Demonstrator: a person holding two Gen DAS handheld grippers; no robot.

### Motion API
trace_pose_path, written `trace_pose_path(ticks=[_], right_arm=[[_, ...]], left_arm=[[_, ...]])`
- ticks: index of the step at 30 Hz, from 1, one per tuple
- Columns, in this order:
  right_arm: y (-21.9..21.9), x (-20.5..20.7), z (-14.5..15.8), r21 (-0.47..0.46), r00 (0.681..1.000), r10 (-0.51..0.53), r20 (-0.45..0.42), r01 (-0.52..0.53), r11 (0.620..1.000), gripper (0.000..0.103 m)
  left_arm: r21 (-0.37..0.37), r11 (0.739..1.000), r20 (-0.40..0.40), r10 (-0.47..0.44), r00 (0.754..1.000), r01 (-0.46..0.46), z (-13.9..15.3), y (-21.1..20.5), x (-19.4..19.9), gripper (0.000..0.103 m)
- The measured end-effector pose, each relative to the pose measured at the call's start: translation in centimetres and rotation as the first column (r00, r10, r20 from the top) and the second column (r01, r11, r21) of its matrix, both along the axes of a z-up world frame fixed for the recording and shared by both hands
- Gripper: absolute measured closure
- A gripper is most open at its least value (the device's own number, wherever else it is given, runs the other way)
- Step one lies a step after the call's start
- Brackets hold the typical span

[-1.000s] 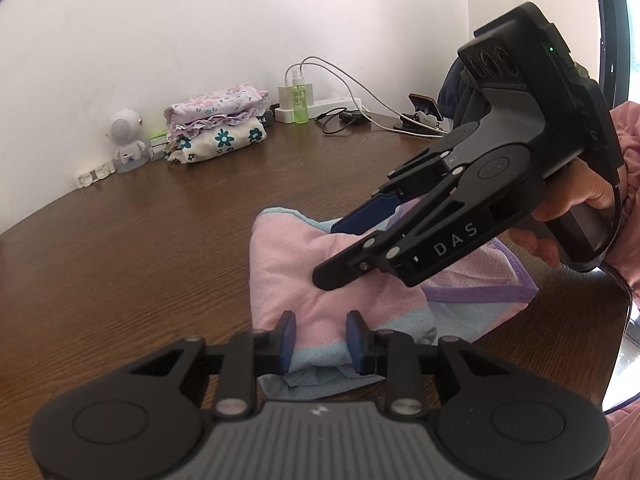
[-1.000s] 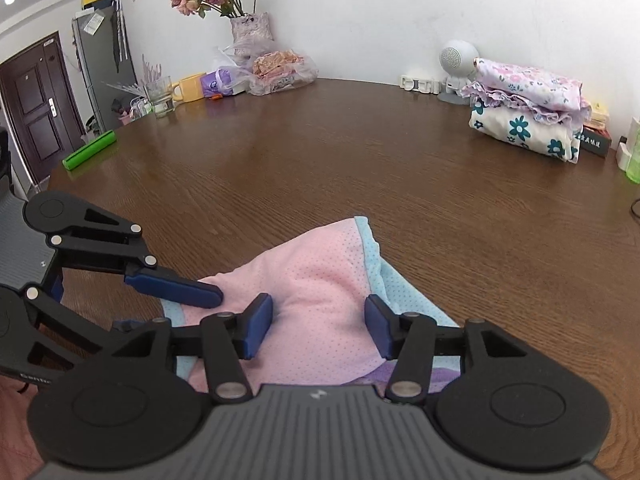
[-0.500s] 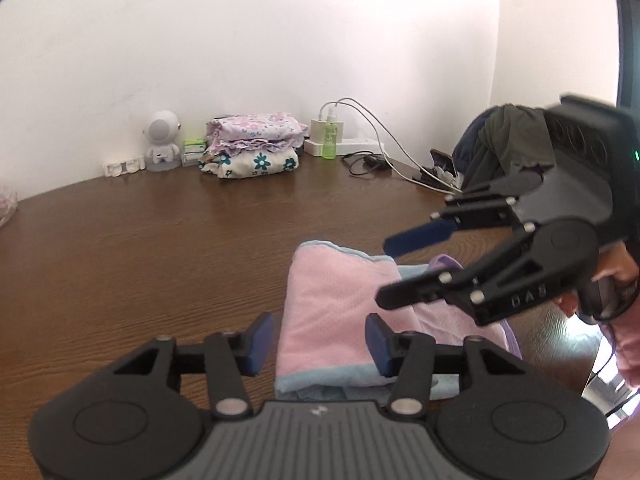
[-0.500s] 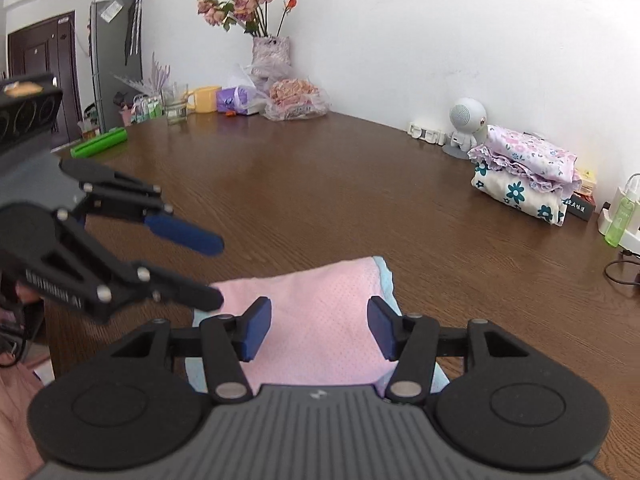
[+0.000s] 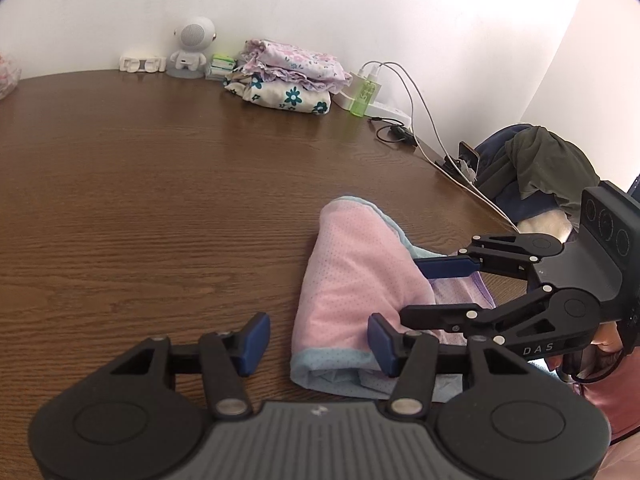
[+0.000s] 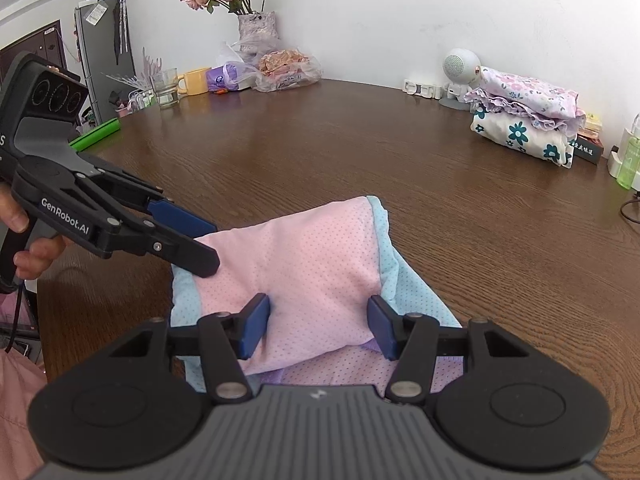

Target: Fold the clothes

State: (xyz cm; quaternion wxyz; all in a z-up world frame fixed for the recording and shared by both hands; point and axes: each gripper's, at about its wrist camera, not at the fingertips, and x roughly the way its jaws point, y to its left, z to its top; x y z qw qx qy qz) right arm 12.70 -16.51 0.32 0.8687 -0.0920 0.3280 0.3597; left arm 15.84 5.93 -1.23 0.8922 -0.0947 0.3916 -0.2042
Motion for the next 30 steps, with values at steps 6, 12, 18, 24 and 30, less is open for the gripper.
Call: trace_pose_path(ticks=[6,12,18,24,30], right_arm=[[-0.6,0.0,-0.4,0.042,1.000,-0.025,-0.007,0.025,0.999,0.048],[-0.7,0.0,-0.4,0.057,0.999,-0.034,-0.010,0.034,0.998,0.046],[-0.2,0.2,-0.1,0.046,0.999,-0.043,0.001,0.043,0.998,0.045],[0.1,-0.5,1.2,0.022,0.999,-0.032,0.044,0.031,0.999,0.045],[0.5,-1.5,1.3,-0.035,0.999,0.008,0.044,-0.006,0.999,0.045]], left_arm=[[-0.026,0.999,-0.037,-0.021,0.999,0.020,-0.2,-0.4,0.7,0.065],[-0.063,0.996,-0.059,0.052,0.997,-0.056,-0.1,-0.3,1.4,0.090],[0.130,0.991,0.152,-0.010,0.988,-0.010,2.4,-3.1,-0.7,0.093],[0.316,0.949,0.280,-0.085,0.956,-0.009,3.5,-5.6,-2.2,0.093],[0.432,0.902,0.347,-0.166,0.923,-0.001,3.4,-7.7,-3.7,0.093]])
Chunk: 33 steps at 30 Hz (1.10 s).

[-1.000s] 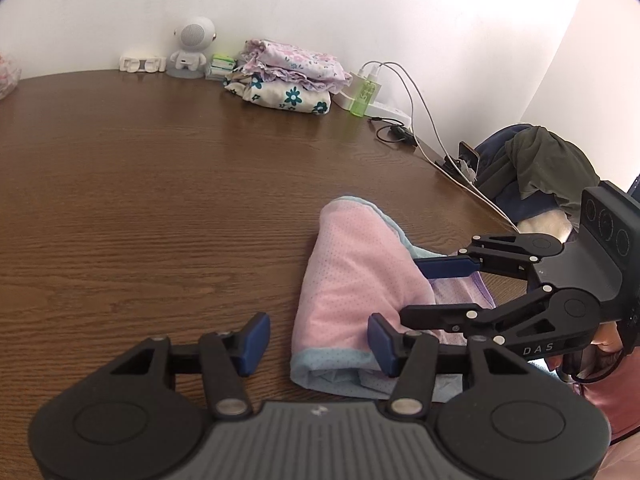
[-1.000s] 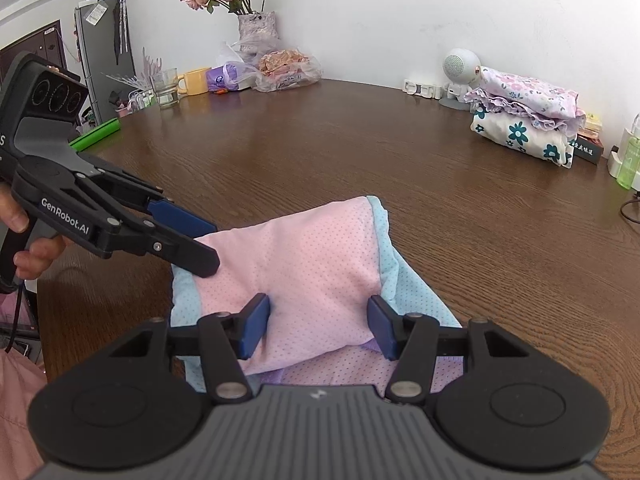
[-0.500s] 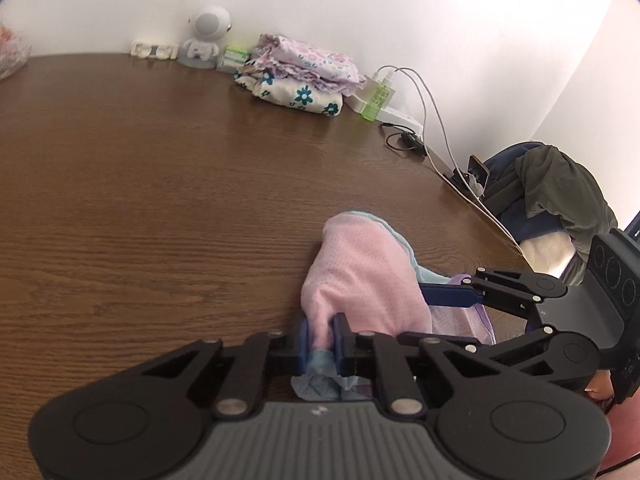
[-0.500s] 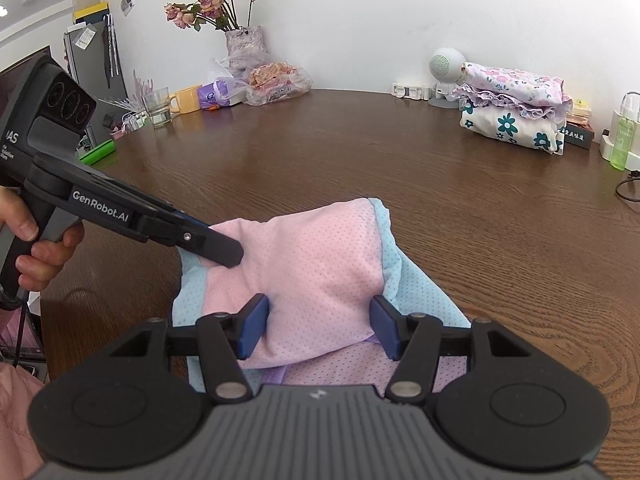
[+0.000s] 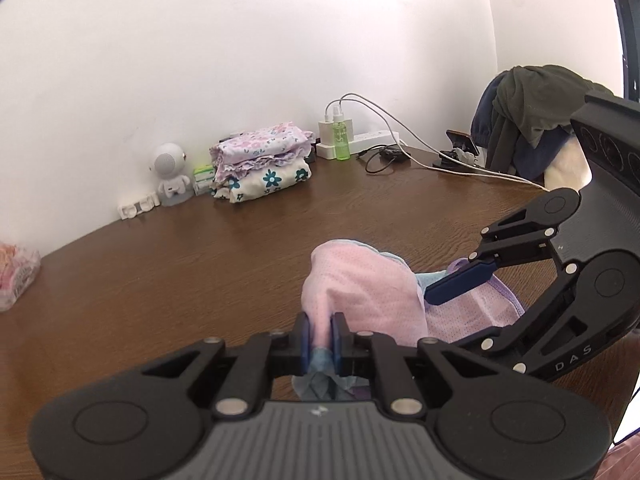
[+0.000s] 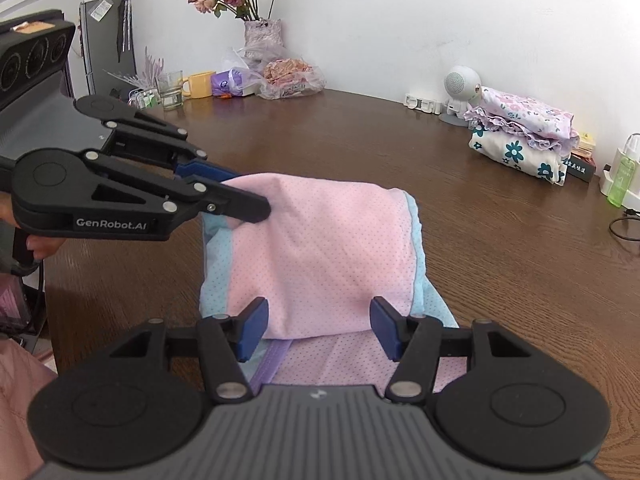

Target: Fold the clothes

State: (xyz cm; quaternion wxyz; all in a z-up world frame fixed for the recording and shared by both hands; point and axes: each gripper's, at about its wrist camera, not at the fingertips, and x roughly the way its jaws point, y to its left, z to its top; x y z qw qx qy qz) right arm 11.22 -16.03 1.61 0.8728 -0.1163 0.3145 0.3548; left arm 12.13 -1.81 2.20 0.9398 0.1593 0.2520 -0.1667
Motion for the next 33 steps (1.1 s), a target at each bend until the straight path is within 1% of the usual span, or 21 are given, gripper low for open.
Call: trace_pose_path(ticks=[3,5,7,9,12,16,19,21,25,28,33], right_arm=[[0.1,0.3,-0.7,-0.021,1.000,-0.025,-0.013,0.025,0.999,0.045],[-0.1,0.5,-1.1,-0.018,0.999,-0.052,-0.017,0.051,0.999,0.045],[-0.5,0.6,-1.3,-0.005,0.997,-0.074,-0.020,0.074,0.997,0.045],[-1.1,0.5,-1.5,0.002,0.995,-0.092,-0.023,0.092,0.996,0.045],[-2.2,0.2,-1.7,0.008,0.993,-0.112,-0.027,0.112,0.994,0.045],[-4.4,-1.4,-1.2,-0.008,0.992,-0.121,-0.019,0.121,0.993,0.045],[-6.1,-2.4,-0.8,-0.027,0.988,-0.150,-0.022,0.150,0.988,0.045],[-6.9,-2.7,-1.0,-0.034,0.986,-0.164,-0.030,0.163,0.986,0.045],[-7.3,-3.0,-1.6,-0.034,0.984,-0.174,-0.037,0.173,0.984,0.045],[-7.5,-2.9,-1.7,-0.026,0.985,-0.167,-0.035,0.166,0.986,0.045],[-8.3,-3.3,-1.3,-0.044,0.987,-0.154,-0.036,0.152,0.987,0.045]], left_arm=[[0.096,0.994,0.079,-0.066,0.995,0.058,-0.1,-2.0,-1.5,0.093],[0.166,0.981,0.130,-0.120,0.984,0.098,-0.1,-3.5,-2.5,0.093],[0.221,0.963,0.150,-0.189,0.970,0.154,-0.6,-4.9,-3.4,0.093],[0.275,0.939,0.165,-0.259,0.952,0.208,-1.1,-6.2,-4.4,0.093],[0.337,0.907,0.153,-0.316,0.936,0.251,-2.2,-7.8,-5.0,0.093],[0.367,0.890,0.141,-0.340,0.930,0.270,-2.9,-8.7,-5.2,0.093],[0.362,0.882,0.128,-0.367,0.921,0.301,-3.2,-9.3,-5.5,0.093],[0.362,0.872,0.119,-0.394,0.911,0.330,-3.5,-9.7,-5.8,0.093],[0.347,0.855,0.094,-0.440,0.893,0.385,-3.7,-10.2,-6.2,0.093],[0.322,0.844,0.066,-0.472,0.879,0.429,-3.9,-10.4,-6.2,0.093],[0.295,0.840,0.021,-0.483,0.875,0.456,-4.6,-10.7,-6.0,0.093]])
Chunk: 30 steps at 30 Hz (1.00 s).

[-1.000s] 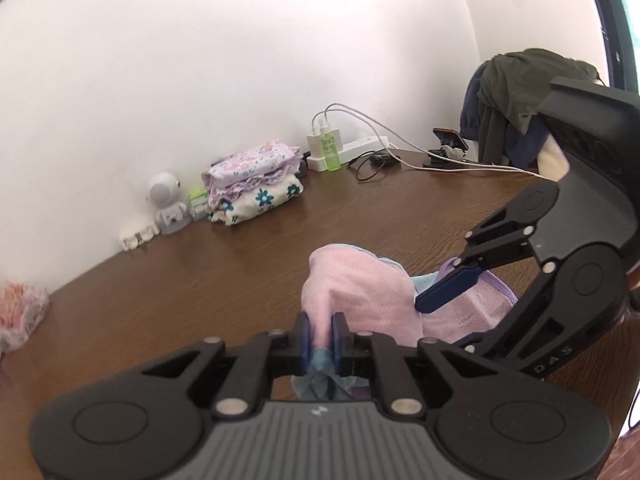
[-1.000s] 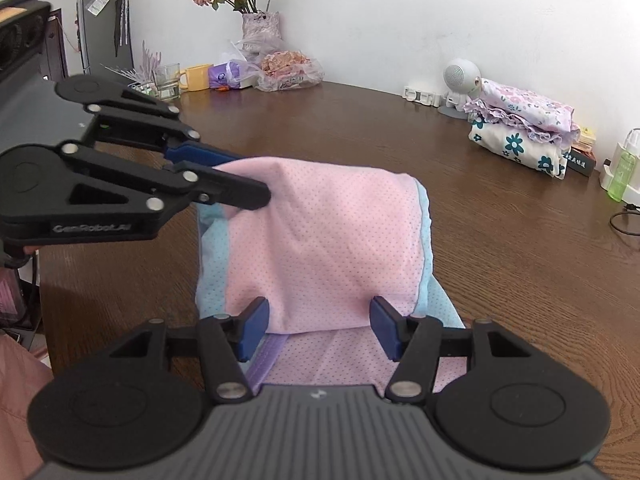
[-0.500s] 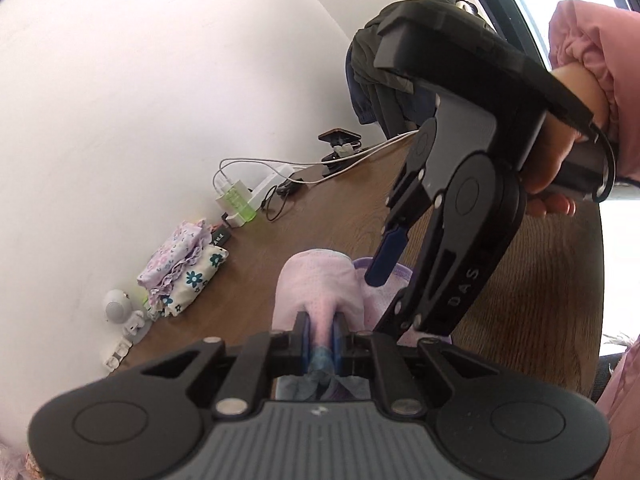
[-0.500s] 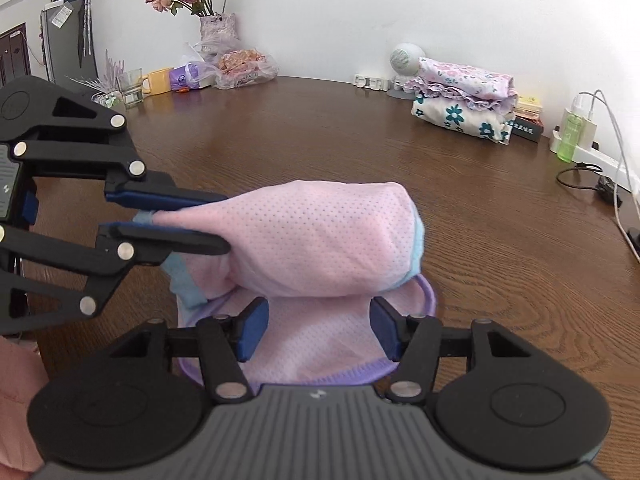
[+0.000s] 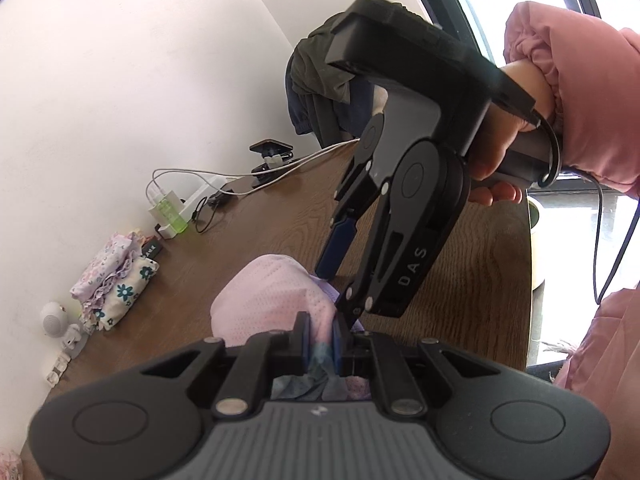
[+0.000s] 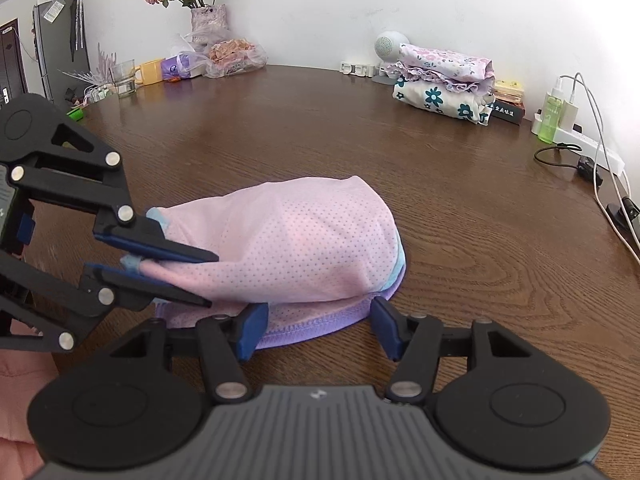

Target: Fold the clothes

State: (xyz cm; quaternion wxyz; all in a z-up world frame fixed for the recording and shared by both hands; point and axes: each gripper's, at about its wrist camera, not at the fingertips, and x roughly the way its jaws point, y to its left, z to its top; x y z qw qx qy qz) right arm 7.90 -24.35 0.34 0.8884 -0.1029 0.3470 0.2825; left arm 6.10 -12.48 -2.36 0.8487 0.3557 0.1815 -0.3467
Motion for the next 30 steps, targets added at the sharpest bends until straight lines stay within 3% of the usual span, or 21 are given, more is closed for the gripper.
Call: trace_pose_path(ticks=[4,7,9,11,16,18,19,20,22,24,30], right_arm=[[-2.0,-0.6,0.9,0.017,0.999,-0.043,0.004,0.043,0.999,0.045],[-3.0,-0.8,1.9,0.054,0.996,-0.085,0.029,0.083,0.995,0.045],[-3.1,-0.8,2.6,0.073,0.993,-0.104,0.053,0.100,0.992,0.044],[-2.7,-0.5,3.2,0.081,0.992,-0.103,0.074,0.097,0.992,0.044],[-0.6,0.5,4.1,0.106,0.993,-0.054,0.107,0.043,0.993,0.044],[0.3,1.3,4.1,0.102,0.994,-0.035,0.108,0.024,0.995,0.045],[0.7,1.7,3.9,0.097,0.994,-0.032,0.104,0.022,0.995,0.045],[1.0,2.2,3.7,0.089,0.995,-0.029,0.095,0.020,0.996,0.046],[1.5,3.0,2.9,0.070,0.997,-0.028,0.072,0.023,0.997,0.047],[1.8,3.5,2.0,0.051,0.998,-0.038,0.044,0.036,0.998,0.047],[1.2,3.3,0.2,0.090,0.994,-0.096,-0.047,0.100,0.991,0.051]], left_arm=[[0.006,1.000,-0.046,-0.021,0.999,0.022,-0.8,-0.3,0.0,0.092],[-0.013,1.000,-0.072,-0.026,0.997,0.025,-0.9,-0.3,-0.2,0.082],[-0.036,0.999,-0.078,-0.029,0.996,0.026,-0.6,0.0,-0.4,0.068],[-0.070,0.998,-0.072,-0.010,0.997,0.005,0.1,0.7,-0.6,0.056],[-0.247,0.965,-0.109,0.056,0.992,-0.082,2.8,3.8,-0.5,0.056],[-0.273,0.953,-0.125,0.103,0.987,-0.134,3.1,4.2,0.1,0.057],[-0.273,0.949,-0.135,0.125,0.983,-0.158,3.1,4.2,0.4,0.065],[-0.254,0.951,-0.151,0.141,0.978,-0.177,2.8,4.0,0.8,0.083],[-0.209,0.957,-0.196,0.160,0.968,-0.201,1.7,3.5,1.6,0.096],[-0.170,0.961,-0.229,0.178,0.957,-0.220,0.6,3.1,2.2,0.096],[-0.154,0.954,-0.241,0.216,0.946,-0.257,0.2,4.2,2.5,0.096]])
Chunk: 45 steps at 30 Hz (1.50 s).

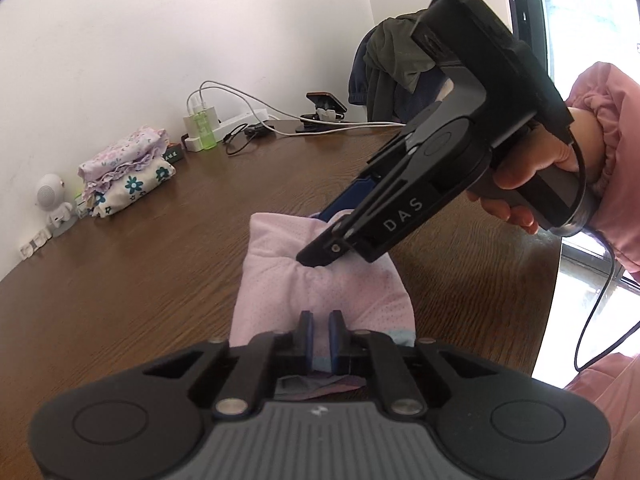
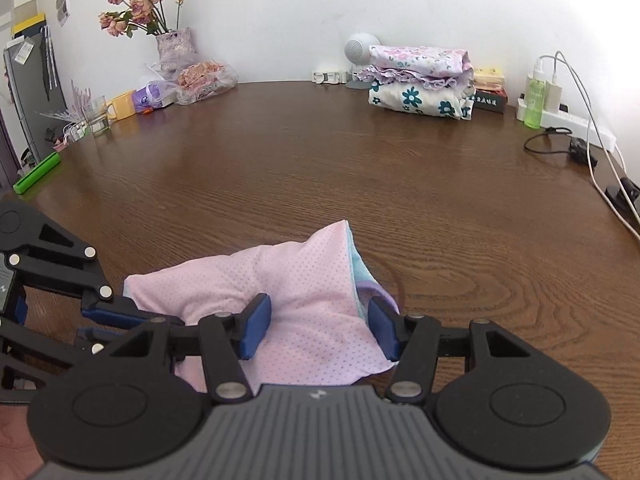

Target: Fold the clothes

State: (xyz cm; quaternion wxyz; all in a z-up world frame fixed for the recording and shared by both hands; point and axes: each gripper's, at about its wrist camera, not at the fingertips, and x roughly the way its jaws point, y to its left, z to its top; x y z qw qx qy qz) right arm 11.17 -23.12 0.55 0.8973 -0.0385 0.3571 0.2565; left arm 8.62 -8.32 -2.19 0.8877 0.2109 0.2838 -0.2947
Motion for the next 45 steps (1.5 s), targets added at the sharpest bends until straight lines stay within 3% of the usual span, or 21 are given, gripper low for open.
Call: trace_pose_path(ticks=[5,13,16,18,20,21,22,24,26,29,30,35,39,42,45], right_arm=[[0.8,-1.7,0.5,-0.023,0.999,0.026,-0.022,-0.027,0.999,0.058],[2.7,-3.2,0.4,0.014,0.999,0.017,-0.027,-0.017,1.000,0.060],[2.1,-3.2,0.6,0.041,0.999,0.002,-0.033,-0.001,0.999,0.059],[1.6,-3.4,1.0,0.061,1.000,-0.012,-0.029,0.014,0.998,0.050],[0.8,-4.0,1.7,0.101,0.999,-0.045,-0.018,0.047,0.994,0.038],[0.3,-4.3,2.1,0.121,0.998,-0.062,-0.014,0.063,0.991,0.025],[-0.1,-4.5,2.4,0.141,0.997,-0.079,-0.009,0.079,0.987,0.021],[-0.8,-5.0,2.8,0.185,0.993,-0.114,-0.015,0.115,0.976,0.006],[-1.1,-5.3,2.6,0.213,0.986,-0.160,-0.039,0.164,0.963,0.000],[-1.1,-5.4,1.8,0.225,0.965,-0.240,-0.105,0.258,0.940,0.000],[-0.9,-5.4,1.4,0.225,0.958,-0.257,-0.127,0.280,0.933,0.000],[0.9,-5.7,0.6,0.175,0.955,-0.262,-0.140,0.285,0.943,0.000],[1.3,-5.5,0.6,0.111,0.936,-0.327,-0.126,0.341,0.933,0.000],[0.8,-5.2,0.3,0.133,0.936,-0.321,-0.146,0.340,0.931,0.000],[-0.1,-4.8,-0.1,0.175,0.931,-0.318,-0.177,0.348,0.921,0.000]], left_arm=[[0.037,0.998,0.013,0.057,0.998,-0.057,0.4,1.9,0.8,0.095],[0.041,0.993,0.027,0.109,0.994,-0.110,0.4,3.1,1.3,0.098],[0.011,0.992,0.029,0.125,0.992,-0.125,0.8,3.4,1.2,0.094],[-0.045,0.986,0.028,0.162,0.986,-0.161,1.6,4.1,1.0,0.079],[-0.131,0.968,0.032,0.220,0.975,-0.214,2.5,5.1,0.6,0.036],[-0.172,0.955,0.031,0.251,0.967,-0.242,2.9,5.7,0.4,0.026],[-0.210,0.939,0.024,0.284,0.959,-0.273,3.2,6.2,0.2,0.013],[-0.285,0.896,-0.020,0.351,0.936,-0.341,3.7,7.3,0.1,0.006],[-0.338,0.843,-0.109,0.407,0.907,-0.419,3.6,8.3,0.3,0.000],[-0.398,0.754,-0.246,0.461,0.853,-0.522,3.0,9.6,0.5,0.000],[-0.406,0.741,-0.271,0.461,0.845,-0.534,2.8,9.7,0.4,0.000],[-0.357,0.740,-0.286,0.495,0.820,-0.571,2.4,9.7,0.6,0.000],[-0.360,0.742,-0.292,0.485,0.824,-0.565,2.3,9.8,0.9,0.000],[-0.349,0.749,-0.315,0.473,0.823,-0.564,2.0,10.0,1.8,0.000],[-0.341,0.756,-0.354,0.448,0.821,-0.559,1.6,10.0,2.8,0.017]])
